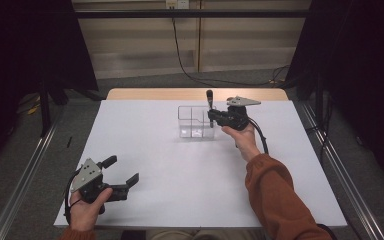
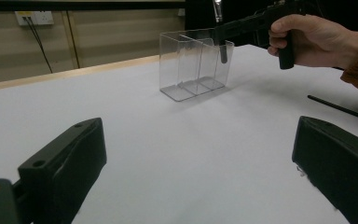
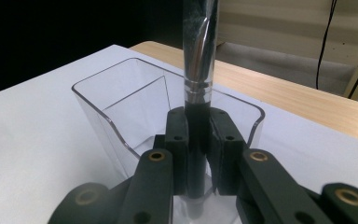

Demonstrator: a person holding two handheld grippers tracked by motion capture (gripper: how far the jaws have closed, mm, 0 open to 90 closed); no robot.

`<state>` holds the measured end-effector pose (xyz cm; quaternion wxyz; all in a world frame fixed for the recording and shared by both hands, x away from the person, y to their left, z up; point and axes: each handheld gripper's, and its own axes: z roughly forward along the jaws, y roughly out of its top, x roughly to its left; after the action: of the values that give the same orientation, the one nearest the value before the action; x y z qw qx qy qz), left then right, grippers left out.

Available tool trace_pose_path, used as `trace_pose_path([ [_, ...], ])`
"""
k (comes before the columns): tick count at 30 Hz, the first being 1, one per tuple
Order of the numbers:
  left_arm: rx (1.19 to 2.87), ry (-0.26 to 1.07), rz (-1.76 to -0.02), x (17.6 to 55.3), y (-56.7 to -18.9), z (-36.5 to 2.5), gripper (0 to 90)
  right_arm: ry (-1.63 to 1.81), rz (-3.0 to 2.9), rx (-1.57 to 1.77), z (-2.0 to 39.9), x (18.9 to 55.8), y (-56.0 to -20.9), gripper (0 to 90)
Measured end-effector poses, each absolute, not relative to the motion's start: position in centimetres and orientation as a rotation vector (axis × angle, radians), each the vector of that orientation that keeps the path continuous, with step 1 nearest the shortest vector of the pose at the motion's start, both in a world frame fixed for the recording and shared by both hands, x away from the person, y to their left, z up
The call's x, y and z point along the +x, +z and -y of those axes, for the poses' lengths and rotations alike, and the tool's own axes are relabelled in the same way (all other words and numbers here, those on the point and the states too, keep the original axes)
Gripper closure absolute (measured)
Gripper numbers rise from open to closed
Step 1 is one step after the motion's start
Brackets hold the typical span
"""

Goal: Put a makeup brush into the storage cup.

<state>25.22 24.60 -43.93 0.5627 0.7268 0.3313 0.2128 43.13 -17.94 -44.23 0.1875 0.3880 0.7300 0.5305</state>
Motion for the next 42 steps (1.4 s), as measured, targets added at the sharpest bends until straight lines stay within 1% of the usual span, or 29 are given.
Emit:
trace_pose_path([
  [4, 1.710, 0.501, -0.784, 25.2, -43.9, -24.6, 3.0, 1.488, -2.054, 1.094, 18.0, 43.2, -44.3, 78.8],
  [8, 1.709, 0.499, -0.786, 25.2, -43.9, -24.6, 3.0, 1.495, -2.039, 1.107, 18.1, 43.2, -44.3, 74.5],
  [12, 1.701, 0.487, -0.791, 25.3, -44.0, -24.6, 3.0, 1.504, -2.036, 1.112, 18.3, 43.1, -44.2, 72.7],
  [15, 1.703, 0.487, -0.791, 25.3, -44.0, -24.6, 3.0, 1.503, -2.032, 1.120, 18.4, 43.0, -44.1, 68.7],
  [20, 1.711, 0.490, -0.787, 25.2, -44.0, -24.4, 3.0, 1.517, -2.013, 1.118, 18.7, 42.8, -43.4, 58.5],
  [22, 1.707, 0.484, -0.787, 25.2, -44.0, -24.4, 2.9, 1.517, -2.009, 1.114, 18.8, 42.7, -43.2, 51.5],
  [24, 1.712, 0.486, -0.789, 25.2, -44.1, -24.3, 2.9, 1.517, -2.005, 1.106, 19.0, 42.4, -43.1, 47.1],
  [26, 1.717, 0.482, -0.784, 25.2, -44.1, -24.3, 3.1, 1.511, -2.011, 1.093, 19.1, 42.0, -43.1, 39.8],
  [30, 1.721, 0.483, -0.782, 25.3, -44.1, -24.3, 3.0, 1.500, -2.043, 1.046, 19.5, 41.1, -42.9, 29.7],
  [34, 1.715, 0.487, -0.785, 25.3, -44.0, -24.3, 3.0, 1.511, -2.032, 1.044, 20.2, 40.3, -42.5, 22.0],
  [40, 1.715, 0.489, -0.782, 25.3, -44.0, -24.3, 3.0, 1.519, -2.047, 1.038, 21.2, 38.9, -42.4, 15.6],
  [42, 1.712, 0.490, -0.780, 25.3, -44.0, -24.3, 3.0, 1.518, -2.047, 1.051, 21.5, 38.5, -42.3, 10.3],
])
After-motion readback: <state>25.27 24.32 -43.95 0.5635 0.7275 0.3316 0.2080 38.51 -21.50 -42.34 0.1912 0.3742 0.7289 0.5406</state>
